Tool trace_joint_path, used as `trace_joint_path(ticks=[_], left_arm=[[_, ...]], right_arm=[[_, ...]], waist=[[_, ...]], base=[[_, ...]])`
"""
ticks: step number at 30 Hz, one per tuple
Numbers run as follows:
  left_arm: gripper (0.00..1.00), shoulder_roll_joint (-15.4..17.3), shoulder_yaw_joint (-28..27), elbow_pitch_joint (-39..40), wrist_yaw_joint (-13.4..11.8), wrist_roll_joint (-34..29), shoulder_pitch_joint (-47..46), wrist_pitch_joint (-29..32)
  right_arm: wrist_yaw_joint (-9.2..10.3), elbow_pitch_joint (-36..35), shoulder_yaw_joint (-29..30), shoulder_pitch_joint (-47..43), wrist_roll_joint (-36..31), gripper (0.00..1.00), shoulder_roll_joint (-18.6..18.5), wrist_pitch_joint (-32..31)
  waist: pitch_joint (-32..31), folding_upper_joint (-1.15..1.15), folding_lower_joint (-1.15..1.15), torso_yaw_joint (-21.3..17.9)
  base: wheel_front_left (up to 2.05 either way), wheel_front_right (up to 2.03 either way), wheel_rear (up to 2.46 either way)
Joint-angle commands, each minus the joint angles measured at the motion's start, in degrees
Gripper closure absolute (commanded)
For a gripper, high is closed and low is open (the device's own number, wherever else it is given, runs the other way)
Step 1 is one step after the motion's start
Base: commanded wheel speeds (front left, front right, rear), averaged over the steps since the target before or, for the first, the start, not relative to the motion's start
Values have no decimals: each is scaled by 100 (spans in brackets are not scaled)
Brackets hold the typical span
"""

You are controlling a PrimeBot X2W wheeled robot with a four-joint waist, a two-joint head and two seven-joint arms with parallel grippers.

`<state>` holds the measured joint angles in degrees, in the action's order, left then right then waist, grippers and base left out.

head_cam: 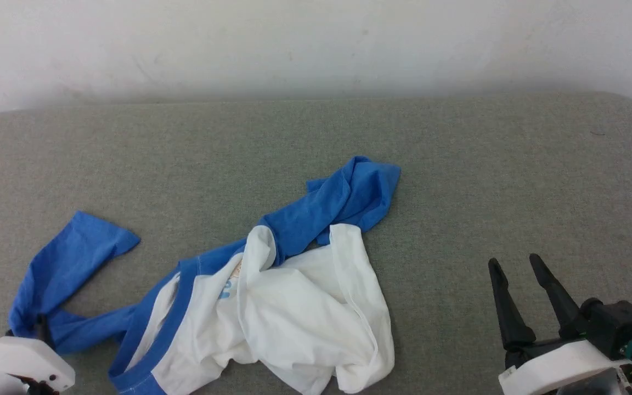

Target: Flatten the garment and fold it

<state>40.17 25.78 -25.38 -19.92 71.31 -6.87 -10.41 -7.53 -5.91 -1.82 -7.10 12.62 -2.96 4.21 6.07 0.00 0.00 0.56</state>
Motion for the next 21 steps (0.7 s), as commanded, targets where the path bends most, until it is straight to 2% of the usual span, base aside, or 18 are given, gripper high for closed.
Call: trace_joint_path(ticks=[1,5,10,16,21], left_arm=[[0,-6,-50,113,-50,-105,34,-127],[0,-144,-266,722,-102,-715,127,-439],[0,-662,-900,1825,-109,-2304,314,-456],[0,-1197,-1078,2635,116,-3725,784,-458],[0,-1420,-1088,2904,416,-4259,1033,-458]], right_arm=[[4,14,10,-39,8,0,8,-1],[4,25,22,-55,-17,0,8,-62],[4,0,83,-58,-40,0,8,-117],[4,93,45,25,-33,0,8,-200],[4,553,2,388,34,0,8,-473]], waist=[[-51,0,0,28],[-156,0,0,69],[-226,0,0,145],[-237,0,0,233],[-177,0,0,401]], base=[[0,0,0],[0,0,0],[0,0,0],[0,0,0],[0,0,0]])
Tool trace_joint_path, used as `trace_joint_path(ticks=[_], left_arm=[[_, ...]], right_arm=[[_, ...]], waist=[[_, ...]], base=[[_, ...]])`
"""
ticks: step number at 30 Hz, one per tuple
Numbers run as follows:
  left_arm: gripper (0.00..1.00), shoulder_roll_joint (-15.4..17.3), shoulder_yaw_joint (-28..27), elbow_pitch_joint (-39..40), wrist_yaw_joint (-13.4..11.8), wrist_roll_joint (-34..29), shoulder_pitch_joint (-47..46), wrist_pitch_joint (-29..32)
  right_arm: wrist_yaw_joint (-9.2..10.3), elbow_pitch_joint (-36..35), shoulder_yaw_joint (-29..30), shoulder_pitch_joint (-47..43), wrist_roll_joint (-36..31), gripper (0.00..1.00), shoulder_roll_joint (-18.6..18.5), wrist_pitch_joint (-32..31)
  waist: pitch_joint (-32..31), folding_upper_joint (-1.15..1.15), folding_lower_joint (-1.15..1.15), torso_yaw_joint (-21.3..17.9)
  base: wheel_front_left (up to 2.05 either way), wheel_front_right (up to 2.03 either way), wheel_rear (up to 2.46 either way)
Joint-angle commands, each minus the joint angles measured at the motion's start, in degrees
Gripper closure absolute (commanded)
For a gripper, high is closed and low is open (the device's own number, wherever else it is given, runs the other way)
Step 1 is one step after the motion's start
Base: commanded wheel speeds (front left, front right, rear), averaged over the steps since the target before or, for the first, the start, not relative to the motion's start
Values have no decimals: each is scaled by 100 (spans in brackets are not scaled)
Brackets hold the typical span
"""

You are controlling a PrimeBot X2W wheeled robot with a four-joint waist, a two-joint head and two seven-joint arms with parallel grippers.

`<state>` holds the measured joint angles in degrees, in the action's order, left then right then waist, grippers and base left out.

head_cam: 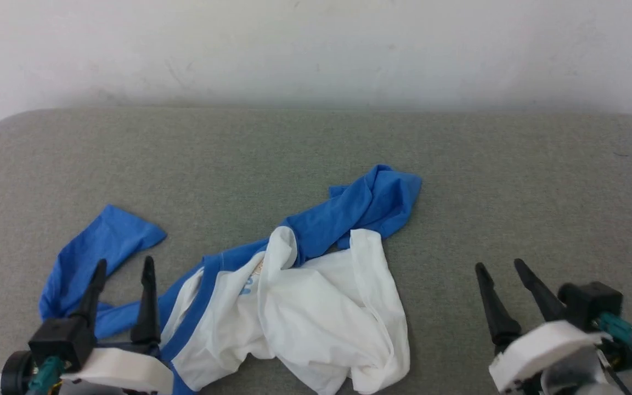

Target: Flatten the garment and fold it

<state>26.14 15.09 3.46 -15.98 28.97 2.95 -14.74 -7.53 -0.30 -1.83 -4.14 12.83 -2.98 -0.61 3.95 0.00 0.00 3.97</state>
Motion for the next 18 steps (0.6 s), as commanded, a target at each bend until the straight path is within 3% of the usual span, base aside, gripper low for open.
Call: trace_joint_path(ticks=[1,10,18], left_arm=[[0,-62,-14,51,69,-93,72,-25],[0,-580,66,198,531,-447,-176,-26],[0,-1095,151,181,1000,-702,-603,-26]], right_arm=[[4,181,-18,240,-7,0,11,-110],[4,2514,-190,2353,254,0,11,-1066],[4,4612,162,4145,-158,0,-187,-1977]], waist=[[50,0,0,107],[309,0,0,738],[675,0,0,1335]], base=[[0,0,0],[0,0,0],[0,0,0]])
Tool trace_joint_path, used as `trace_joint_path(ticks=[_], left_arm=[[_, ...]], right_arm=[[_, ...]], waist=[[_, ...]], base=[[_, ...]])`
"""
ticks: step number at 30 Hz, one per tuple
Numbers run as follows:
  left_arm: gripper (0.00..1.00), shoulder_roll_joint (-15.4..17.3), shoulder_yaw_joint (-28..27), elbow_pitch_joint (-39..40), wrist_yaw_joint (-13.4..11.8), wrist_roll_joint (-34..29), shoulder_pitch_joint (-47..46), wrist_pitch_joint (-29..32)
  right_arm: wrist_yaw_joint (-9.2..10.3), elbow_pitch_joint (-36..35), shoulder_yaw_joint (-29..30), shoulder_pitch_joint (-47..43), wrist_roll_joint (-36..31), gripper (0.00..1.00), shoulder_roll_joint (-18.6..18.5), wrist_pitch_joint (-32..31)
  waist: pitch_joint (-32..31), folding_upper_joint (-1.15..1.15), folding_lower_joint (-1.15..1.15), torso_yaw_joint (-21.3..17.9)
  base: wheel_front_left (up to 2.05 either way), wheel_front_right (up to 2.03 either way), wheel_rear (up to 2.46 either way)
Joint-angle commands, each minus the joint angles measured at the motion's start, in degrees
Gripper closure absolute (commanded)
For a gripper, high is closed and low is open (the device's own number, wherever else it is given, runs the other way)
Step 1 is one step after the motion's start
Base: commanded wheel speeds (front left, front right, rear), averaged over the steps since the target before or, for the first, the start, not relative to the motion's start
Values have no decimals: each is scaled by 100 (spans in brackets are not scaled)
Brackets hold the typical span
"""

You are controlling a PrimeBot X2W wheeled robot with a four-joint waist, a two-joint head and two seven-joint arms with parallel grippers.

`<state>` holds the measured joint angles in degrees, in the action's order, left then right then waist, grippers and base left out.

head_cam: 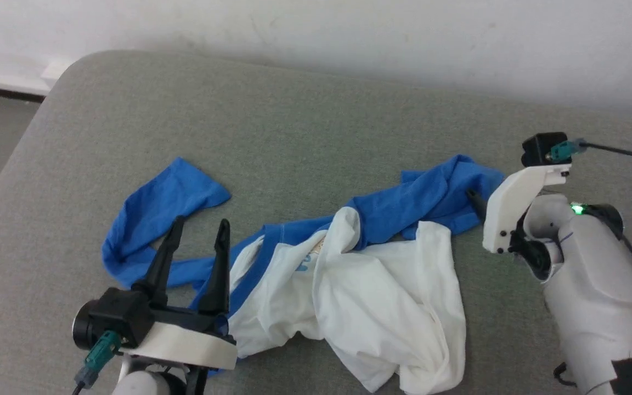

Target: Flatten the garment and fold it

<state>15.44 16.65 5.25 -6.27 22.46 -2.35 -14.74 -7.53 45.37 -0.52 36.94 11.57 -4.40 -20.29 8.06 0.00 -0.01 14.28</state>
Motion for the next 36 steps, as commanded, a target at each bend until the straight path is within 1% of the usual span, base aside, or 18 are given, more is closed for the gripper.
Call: trace_joint_path(ticks=[1,4,7,8,9,10,11,13,19,20,22,24,27,30,33,36], left_arm=[[0,-83,-17,-17,79,-75,-107,-26],[0,-253,-88,-69,220,-146,-175,-26],[0,-391,-173,-125,346,-224,-176,-26],[0,-431,-205,-135,384,-252,-165,-26],[0,-467,-236,-150,418,-282,-150,-26],[0,-499,-269,-169,447,-312,-135,-26],[0,-527,-307,-184,473,-339,-118,-26],[0,-572,-393,-211,510,-390,-82,-26],[0,-663,-598,-294,612,-523,28,-26],[0,-663,-598,-294,612,-523,28,-26],[0,-684,-639,-323,648,-552,68,-26],[0,-691,-675,-356,670,-582,131,-26],[0,-712,-723,-378,679,-605,249,-26],[0,-732,-760,-388,674,-619,371,-26],[0,-742,-790,-406,663,-623,481,-26],[0,-741,-810,-408,662,-624,551,-26]], right_arm=[[4,268,138,185,-84,0,-69,-84],[4,940,385,498,-378,0,-170,-444],[4,1519,568,628,-570,0,-204,-846],[4,1682,608,645,-605,12,-197,-980],[4,1827,633,660,-617,49,-182,-1107],[4,1936,667,680,-607,69,-165,-1188],[4,1982,673,711,-598,100,-139,-1178],[4,1873,652,828,-593,100,-94,-802],[4,1061,437,1438,-522,100,34,1320],[4,1061,437,1438,-522,100,34,1320],[4,775,320,1641,-482,100,49,1877],[4,467,238,1741,-442,100,12,2236],[4,-111,227,1625,-414,100,-248,2426],[4,-845,500,1083,-414,100,-653,2339],[4,-1618,1119,175,-467,100,-1021,1944],[4,-2337,1944,-916,-537,100,-1185,1433]], waist=[[296,0,1,354],[351,0,1,462],[331,0,1,517],[318,0,1,524],[302,0,1,525],[283,0,1,518],[264,0,1,502],[229,0,1,444],[41,0,1,156],[41,0,1,156],[-52,0,1,49],[-166,0,1,-73],[-308,0,1,-250],[-427,0,1,-422],[-506,0,1,-578],[-562,0,1,-699]], base=[[0,0,0],[0,0,0],[0,0,0],[0,0,0],[0,0,0],[0,0,0],[0,0,0],[0,0,0],[0,0,0],[0,0,0],[0,0,0],[0,0,0],[0,0,0],[0,0,0],[0,0,0],[0,0,0]])
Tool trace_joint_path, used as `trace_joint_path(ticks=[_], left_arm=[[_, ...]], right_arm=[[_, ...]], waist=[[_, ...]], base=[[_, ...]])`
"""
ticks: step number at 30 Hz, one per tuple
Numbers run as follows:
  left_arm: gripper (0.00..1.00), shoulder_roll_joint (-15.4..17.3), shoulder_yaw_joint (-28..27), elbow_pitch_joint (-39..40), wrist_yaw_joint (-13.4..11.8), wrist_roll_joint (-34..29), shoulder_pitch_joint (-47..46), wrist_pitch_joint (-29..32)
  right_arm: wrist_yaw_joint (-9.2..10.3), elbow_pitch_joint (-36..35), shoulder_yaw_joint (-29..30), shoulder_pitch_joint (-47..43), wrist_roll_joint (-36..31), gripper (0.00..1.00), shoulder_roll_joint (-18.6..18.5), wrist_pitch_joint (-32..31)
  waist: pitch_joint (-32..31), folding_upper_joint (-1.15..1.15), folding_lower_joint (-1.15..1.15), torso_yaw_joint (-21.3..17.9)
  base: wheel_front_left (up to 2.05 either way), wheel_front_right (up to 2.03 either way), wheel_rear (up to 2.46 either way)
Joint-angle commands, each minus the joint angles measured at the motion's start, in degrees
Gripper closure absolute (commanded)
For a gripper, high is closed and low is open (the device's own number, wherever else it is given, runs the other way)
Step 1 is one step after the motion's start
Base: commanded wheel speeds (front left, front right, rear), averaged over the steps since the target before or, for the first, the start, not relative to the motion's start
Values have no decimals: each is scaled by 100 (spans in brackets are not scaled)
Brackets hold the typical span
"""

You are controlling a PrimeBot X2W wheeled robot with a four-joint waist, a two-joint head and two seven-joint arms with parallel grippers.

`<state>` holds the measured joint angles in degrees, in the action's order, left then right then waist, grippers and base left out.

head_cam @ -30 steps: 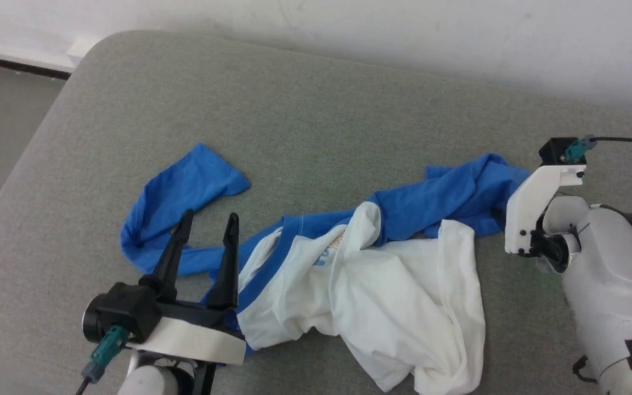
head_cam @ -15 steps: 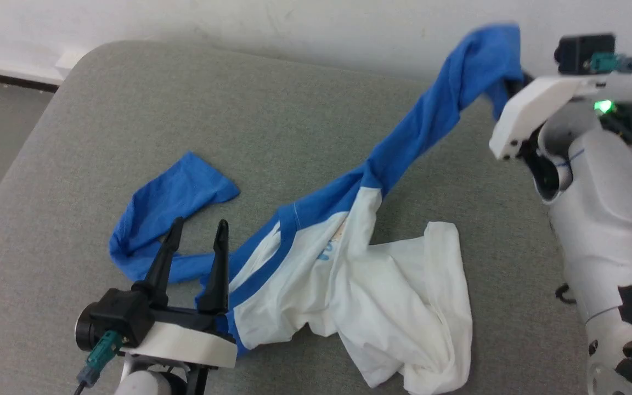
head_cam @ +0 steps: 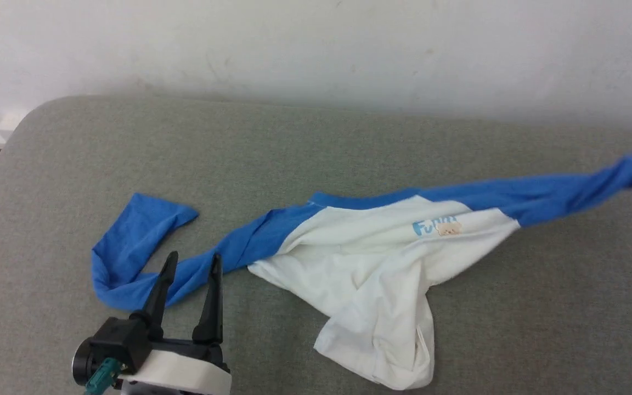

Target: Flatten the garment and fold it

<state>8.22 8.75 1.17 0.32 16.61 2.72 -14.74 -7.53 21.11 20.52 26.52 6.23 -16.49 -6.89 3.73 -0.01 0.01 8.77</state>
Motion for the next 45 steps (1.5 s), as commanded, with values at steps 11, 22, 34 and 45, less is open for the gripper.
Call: trace_joint_path(ticks=[11,22,34,45], left_arm=[[0,55,-75,-206,-41,40,132,70],[0,172,-263,-278,-200,183,274,264],[0,368,-370,-180,-307,274,-123,759],[0,651,62,-1313,417,502,-2451,1753]], right_arm=[[4,-941,1527,-2779,4,68,1043,-1097],[4,-1984,606,-3482,217,0,1326,99],[4,-2994,-1269,-3461,215,0,1359,351],[4,-3325,-2291,-3192,281,0,1360,381]], waist=[[-161,1,-1,-289],[-308,1,-1,-228],[-204,1,-1,-382],[493,1,-1,-999]], base=[[0,0,0],[0,0,0],[0,0,0],[0,0,0]])
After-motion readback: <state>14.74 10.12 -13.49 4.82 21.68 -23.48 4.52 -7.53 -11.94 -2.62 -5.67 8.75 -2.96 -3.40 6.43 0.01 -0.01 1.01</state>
